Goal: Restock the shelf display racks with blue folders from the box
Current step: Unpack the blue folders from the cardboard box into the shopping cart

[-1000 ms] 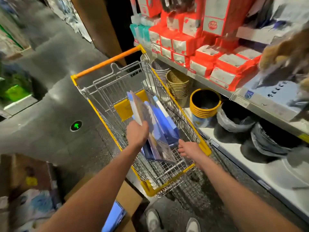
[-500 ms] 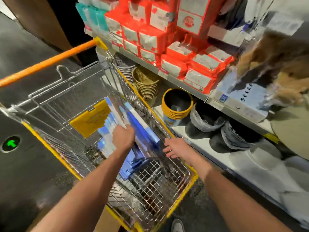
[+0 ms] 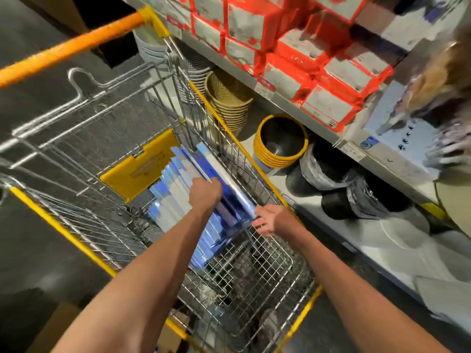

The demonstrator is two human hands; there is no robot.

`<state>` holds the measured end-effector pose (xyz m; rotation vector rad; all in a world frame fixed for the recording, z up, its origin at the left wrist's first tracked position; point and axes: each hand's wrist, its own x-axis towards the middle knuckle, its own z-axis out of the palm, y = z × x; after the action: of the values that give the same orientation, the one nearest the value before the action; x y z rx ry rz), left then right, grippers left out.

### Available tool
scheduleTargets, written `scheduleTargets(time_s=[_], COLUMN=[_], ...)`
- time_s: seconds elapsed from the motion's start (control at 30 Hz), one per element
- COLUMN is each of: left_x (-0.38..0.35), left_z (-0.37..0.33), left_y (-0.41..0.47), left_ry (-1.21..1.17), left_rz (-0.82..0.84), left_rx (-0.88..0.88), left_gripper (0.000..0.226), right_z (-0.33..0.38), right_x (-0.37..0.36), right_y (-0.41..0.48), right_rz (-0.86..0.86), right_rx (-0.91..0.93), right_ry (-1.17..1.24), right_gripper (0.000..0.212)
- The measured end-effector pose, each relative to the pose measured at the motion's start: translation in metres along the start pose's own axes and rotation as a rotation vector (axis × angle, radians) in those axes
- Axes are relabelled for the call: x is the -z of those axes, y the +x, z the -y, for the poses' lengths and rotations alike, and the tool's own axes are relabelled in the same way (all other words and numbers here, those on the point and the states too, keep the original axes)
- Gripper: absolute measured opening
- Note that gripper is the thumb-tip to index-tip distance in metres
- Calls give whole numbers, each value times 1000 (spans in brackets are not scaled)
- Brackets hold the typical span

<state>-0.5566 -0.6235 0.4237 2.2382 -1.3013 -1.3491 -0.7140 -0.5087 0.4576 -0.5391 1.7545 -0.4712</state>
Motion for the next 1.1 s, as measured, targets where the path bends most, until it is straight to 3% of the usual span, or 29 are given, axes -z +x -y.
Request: scheduleTargets(time_s=[0.17, 0.37, 0.57, 0.9, 1.1], left_x=[20, 34, 59, 81, 82], left_z=[14, 36, 57, 141, 216], left_y=[1, -20, -73, -205, -275], left_ry=[44, -94, -112, -275, -297], left_rz=[14, 75, 7, -293, -416], left_rx=[-73, -228, -362, -286, -179], left_gripper=[41, 23, 15, 19, 15], right_z=[2, 11, 12, -45, -104], right_x=[-16, -40, -52, -86, -126], right_y=[0, -1, -39, -114, -164], right_rz=[10, 43, 60, 216, 375], right_rx=[27, 54, 201, 398, 435], right_ry=[60, -105, -252, -293, -369], right_gripper=[20, 22, 30, 18, 27])
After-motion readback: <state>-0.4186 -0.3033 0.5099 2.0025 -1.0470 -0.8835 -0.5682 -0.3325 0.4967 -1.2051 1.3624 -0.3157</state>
